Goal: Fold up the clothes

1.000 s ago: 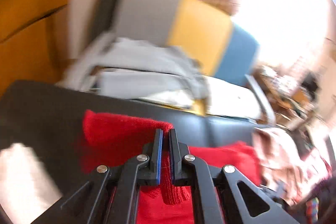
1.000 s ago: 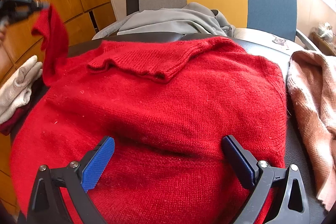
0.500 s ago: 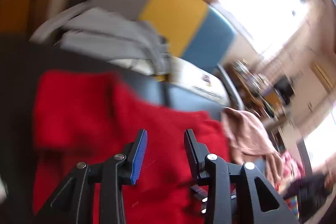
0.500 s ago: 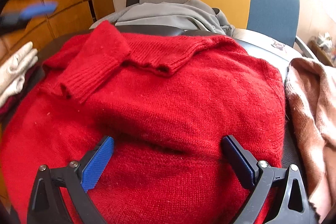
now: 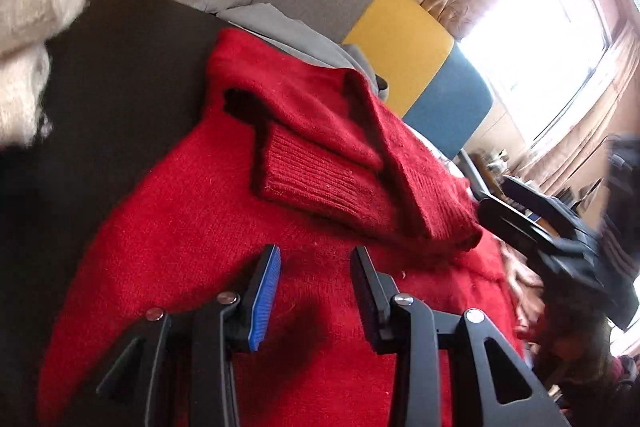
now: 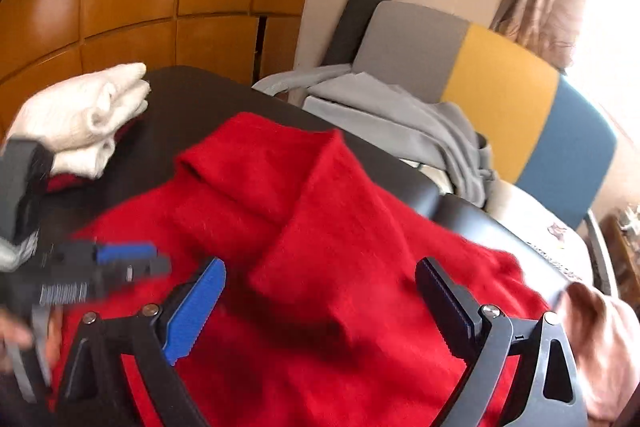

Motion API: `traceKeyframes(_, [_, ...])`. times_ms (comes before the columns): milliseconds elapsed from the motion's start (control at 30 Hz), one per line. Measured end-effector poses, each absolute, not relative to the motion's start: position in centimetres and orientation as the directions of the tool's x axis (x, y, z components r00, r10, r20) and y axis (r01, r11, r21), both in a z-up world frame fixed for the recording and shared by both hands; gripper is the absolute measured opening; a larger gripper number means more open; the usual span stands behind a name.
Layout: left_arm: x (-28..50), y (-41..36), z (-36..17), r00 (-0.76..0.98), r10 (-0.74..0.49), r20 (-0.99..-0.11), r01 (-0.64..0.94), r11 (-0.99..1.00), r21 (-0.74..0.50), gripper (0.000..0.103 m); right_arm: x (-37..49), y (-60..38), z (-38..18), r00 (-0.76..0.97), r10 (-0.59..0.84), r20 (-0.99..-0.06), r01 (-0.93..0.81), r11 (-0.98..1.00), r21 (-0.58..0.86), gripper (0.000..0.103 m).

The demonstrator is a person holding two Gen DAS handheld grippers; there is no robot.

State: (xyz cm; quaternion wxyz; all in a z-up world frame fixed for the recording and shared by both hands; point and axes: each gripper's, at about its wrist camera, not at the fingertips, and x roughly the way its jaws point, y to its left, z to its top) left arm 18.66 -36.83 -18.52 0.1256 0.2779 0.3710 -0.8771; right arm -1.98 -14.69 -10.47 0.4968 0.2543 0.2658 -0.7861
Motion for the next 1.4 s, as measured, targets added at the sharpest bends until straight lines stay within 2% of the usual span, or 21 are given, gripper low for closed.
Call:
traceKeyframes(100, [19.2, -37.3, -18.6, -0.834, 0.005, -0.551, 0.403, -0.676, -0.616, 0.036, -3.8, -17.7, -12.8, -0.341, -0.577, -0.742, 0.911, -0.399, -0.108, 0.094])
traceKeyframes(167, [19.2, -37.2, -18.5, -0.835, 0.001, -0.551, 0.403, -0.680, -0.613, 0.036, -5.1, -19.2, -15.3, -0.307, -0.491, -0.815, 0.896, -0.438, -0.073, 0.077])
traceKeyframes(200, [19.2, -37.0, -18.5, -0.836, 0.001, -0.549, 0.402, -0.679, -0.614, 0.036, -5.4, -19.4, -16.0, -0.303, -0.482, -0.822, 0.890, -0.452, -0.063, 0.078])
traceKeyframes(300, [19.0, -36.5, -18.5, -0.841, 0.003, -0.540, 0.396, -0.677, -0.620, 0.036, -6.4, -18.6, -15.5, -0.270, -0.518, -0.812, 0.869, -0.494, 0.026, 0.061])
traceKeyframes(333, [19.0, -36.5, -18.5, -0.843, 0.004, -0.539, 0.394, -0.677, -0.622, 0.036, -6.9, -18.3, -15.1, -0.240, -0.536, -0.809, 0.862, -0.501, 0.076, 0.047])
traceKeyframes(367, [19.0, -36.5, -18.5, -0.844, 0.005, -0.537, 0.393, -0.676, -0.624, 0.036, -7.5, -17.9, -14.8, -0.209, -0.554, -0.806, 0.854, -0.505, 0.126, 0.028])
traceKeyframes(400, [19.0, -36.5, -18.5, -0.845, 0.006, -0.535, 0.391, -0.675, -0.625, 0.036, -8.2, -17.6, -14.6, -0.176, -0.572, -0.801, 0.842, -0.509, 0.179, 0.019])
traceKeyframes(500, [18.7, -36.4, -18.7, -0.847, 0.009, -0.532, 0.388, -0.673, -0.629, 0.036, -9.9, -16.8, -13.8, -0.116, -0.608, -0.785, 0.801, -0.525, 0.288, 0.014])
traceKeyframes(567, [18.7, -36.4, -18.6, -0.848, 0.011, -0.530, 0.387, -0.671, -0.632, 0.036, -10.8, -15.1, -12.1, -0.111, -0.664, -0.740, 0.775, -0.524, 0.354, 0.007])
traceKeyframes(967, [19.2, -36.5, -18.6, -0.845, 0.014, -0.534, 0.389, -0.669, -0.633, 0.036, -16.3, -4.6, -2.2, -0.156, -0.896, -0.415, 0.576, -0.424, 0.699, 0.007])
traceKeyframes(1033, [19.3, -36.4, -18.5, -0.843, 0.012, -0.537, 0.392, -0.671, -0.630, 0.036, -18.2, -2.5, -3.9, -0.220, -0.854, -0.471, 0.520, -0.511, 0.684, 0.011])
traceKeyframes(1100, [19.3, -36.4, -18.5, -0.842, 0.012, -0.539, 0.393, -0.671, -0.628, 0.036, -19.7, -0.4, -6.1, -0.258, -0.819, -0.513, 0.469, -0.570, 0.675, 0.011])
traceKeyframes(1200, [19.4, -36.5, -18.5, -0.841, 0.009, -0.541, 0.395, -0.673, -0.626, 0.036, -19.4, 1.6, -9.9, -0.233, -0.800, -0.553, 0.426, -0.595, 0.681, 0.018])
traceKeyframes(1267, [19.4, -36.6, -18.5, -0.840, 0.007, -0.542, 0.397, -0.675, -0.623, 0.036, -18.2, 1.9, -12.2, -0.186, -0.803, -0.567, 0.432, -0.585, 0.687, 0.033])
traceKeyframes(1333, [19.5, -36.6, -18.4, -0.840, 0.006, -0.542, 0.397, -0.675, -0.622, 0.036, -17.1, 1.6, -13.5, -0.165, -0.804, -0.571, 0.463, -0.575, 0.675, 0.039])
traceKeyframes(1400, [19.5, -36.6, -18.4, -0.841, 0.004, -0.542, 0.397, -0.674, -0.622, 0.036, -16.0, 1.1, -14.7, -0.149, -0.800, -0.581, 0.499, -0.569, 0.654, 0.049])
